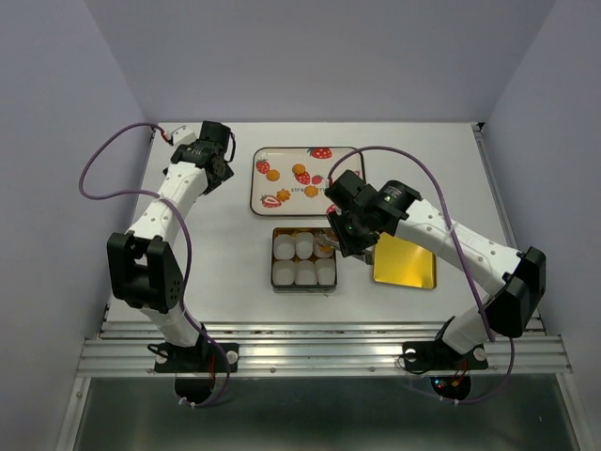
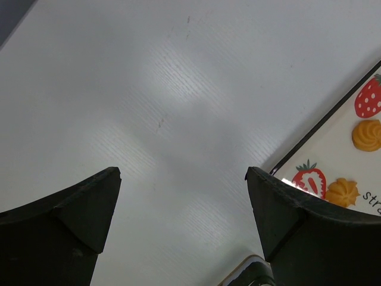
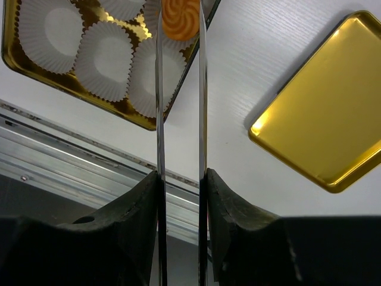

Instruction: Pack the cookies

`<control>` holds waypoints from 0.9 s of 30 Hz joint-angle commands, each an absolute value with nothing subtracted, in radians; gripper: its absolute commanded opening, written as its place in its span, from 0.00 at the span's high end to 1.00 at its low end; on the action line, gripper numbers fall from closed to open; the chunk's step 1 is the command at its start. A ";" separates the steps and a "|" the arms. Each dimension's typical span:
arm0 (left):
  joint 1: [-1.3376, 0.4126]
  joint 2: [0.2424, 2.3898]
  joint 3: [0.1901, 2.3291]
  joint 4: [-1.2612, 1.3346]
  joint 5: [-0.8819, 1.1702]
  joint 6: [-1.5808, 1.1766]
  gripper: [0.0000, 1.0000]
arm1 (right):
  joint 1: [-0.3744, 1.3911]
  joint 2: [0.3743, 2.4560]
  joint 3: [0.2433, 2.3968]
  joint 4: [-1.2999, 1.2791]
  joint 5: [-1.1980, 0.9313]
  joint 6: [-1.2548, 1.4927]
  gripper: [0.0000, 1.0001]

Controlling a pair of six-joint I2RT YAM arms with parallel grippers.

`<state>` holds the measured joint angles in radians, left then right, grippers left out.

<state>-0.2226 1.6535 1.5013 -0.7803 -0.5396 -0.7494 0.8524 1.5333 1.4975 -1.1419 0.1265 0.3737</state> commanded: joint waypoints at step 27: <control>-0.227 1.563 1.457 -0.776 -0.592 -0.755 0.01 | 0.871 1.499 1.448 -1.028 0.158 0.350 0.60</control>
<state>-0.2226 1.6184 1.4712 -0.7738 -0.5541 -0.7494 0.8616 1.5299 1.4422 -1.0718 0.1539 0.3618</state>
